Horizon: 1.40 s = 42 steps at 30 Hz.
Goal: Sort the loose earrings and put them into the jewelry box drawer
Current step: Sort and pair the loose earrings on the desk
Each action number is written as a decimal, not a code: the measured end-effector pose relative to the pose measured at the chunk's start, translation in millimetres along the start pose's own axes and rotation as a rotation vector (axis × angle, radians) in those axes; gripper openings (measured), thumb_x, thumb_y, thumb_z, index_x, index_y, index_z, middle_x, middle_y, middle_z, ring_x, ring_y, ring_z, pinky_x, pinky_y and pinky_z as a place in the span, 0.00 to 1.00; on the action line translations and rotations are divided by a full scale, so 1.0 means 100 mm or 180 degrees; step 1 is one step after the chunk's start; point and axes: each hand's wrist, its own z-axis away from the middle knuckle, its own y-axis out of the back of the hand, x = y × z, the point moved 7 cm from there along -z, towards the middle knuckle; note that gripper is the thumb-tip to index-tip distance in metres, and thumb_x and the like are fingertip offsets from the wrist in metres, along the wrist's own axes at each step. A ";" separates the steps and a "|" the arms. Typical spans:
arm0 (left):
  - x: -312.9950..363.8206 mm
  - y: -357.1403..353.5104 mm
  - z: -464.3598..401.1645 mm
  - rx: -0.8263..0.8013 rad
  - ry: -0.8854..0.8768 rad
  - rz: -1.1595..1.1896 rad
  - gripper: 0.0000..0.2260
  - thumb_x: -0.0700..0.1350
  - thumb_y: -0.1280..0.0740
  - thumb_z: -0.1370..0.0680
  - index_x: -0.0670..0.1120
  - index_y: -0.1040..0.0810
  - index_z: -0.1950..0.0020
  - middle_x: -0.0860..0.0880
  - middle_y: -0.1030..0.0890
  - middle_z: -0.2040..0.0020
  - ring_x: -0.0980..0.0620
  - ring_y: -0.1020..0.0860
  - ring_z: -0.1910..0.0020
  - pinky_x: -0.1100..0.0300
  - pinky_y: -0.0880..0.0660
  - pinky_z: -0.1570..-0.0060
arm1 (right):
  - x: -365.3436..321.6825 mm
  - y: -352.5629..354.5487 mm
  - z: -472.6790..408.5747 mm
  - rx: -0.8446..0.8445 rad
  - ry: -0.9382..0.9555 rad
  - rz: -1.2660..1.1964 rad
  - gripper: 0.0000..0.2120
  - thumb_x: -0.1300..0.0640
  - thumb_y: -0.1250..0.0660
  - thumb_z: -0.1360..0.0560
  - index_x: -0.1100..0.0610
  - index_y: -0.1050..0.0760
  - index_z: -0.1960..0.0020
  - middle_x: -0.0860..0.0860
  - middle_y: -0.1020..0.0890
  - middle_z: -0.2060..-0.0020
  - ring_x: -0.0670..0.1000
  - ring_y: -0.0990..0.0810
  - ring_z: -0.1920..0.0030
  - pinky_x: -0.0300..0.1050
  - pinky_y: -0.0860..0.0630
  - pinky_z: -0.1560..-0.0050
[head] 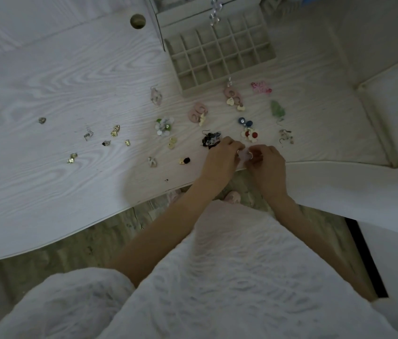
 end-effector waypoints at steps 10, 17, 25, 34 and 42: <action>-0.05 0.16 0.10 -0.0254 0.0075 0.0318 0.17 0.34 0.37 0.25 0.42 0.26 0.36 0.43 0.22 0.40 0.46 0.21 0.48 0.55 0.27 0.45 | -0.14 0.06 0.03 0.0030 0.0201 0.0147 0.14 0.68 0.36 0.29 0.61 0.24 0.44 0.60 0.22 0.50 0.56 0.20 0.57 0.51 0.22 0.54; -0.33 1.01 0.60 0.0591 -0.0651 -0.0035 0.08 0.43 0.35 0.23 0.48 0.20 0.46 0.51 0.17 0.54 0.54 0.20 0.63 0.60 0.23 0.65 | -0.89 -0.02 0.17 -0.0121 0.1316 0.0421 0.10 0.63 0.37 0.27 0.60 0.23 0.47 0.58 0.22 0.53 0.56 0.23 0.55 0.42 0.30 0.56; -1.72 1.86 1.30 0.2096 0.1020 -0.0356 0.08 0.43 0.32 0.27 0.46 0.22 0.48 0.51 0.19 0.55 0.52 0.25 0.56 0.60 0.29 0.57 | -2.06 -1.02 0.13 -0.0888 0.2391 0.0582 0.10 0.66 0.37 0.28 0.61 0.22 0.49 0.57 0.21 0.54 0.60 0.26 0.49 0.47 0.32 0.47; -2.41 2.16 1.06 0.1642 0.1544 -0.0321 0.15 0.43 0.32 0.27 0.44 0.23 0.41 0.41 0.22 0.47 0.41 0.26 0.48 0.49 0.28 0.47 | -2.58 -1.77 -0.11 -0.1471 0.1735 0.0649 0.21 0.60 0.32 0.27 0.60 0.32 0.36 0.61 0.31 0.43 0.59 0.25 0.54 0.48 0.28 0.50; -2.38 2.17 1.03 0.1618 0.1124 -0.0862 0.05 0.47 0.34 0.25 0.50 0.19 0.53 0.49 0.18 0.57 0.45 0.23 0.56 0.54 0.34 0.53 | -2.64 -1.84 -0.07 -0.1236 0.1977 0.0802 0.14 0.62 0.33 0.28 0.62 0.27 0.44 0.59 0.28 0.48 0.57 0.26 0.53 0.45 0.30 0.58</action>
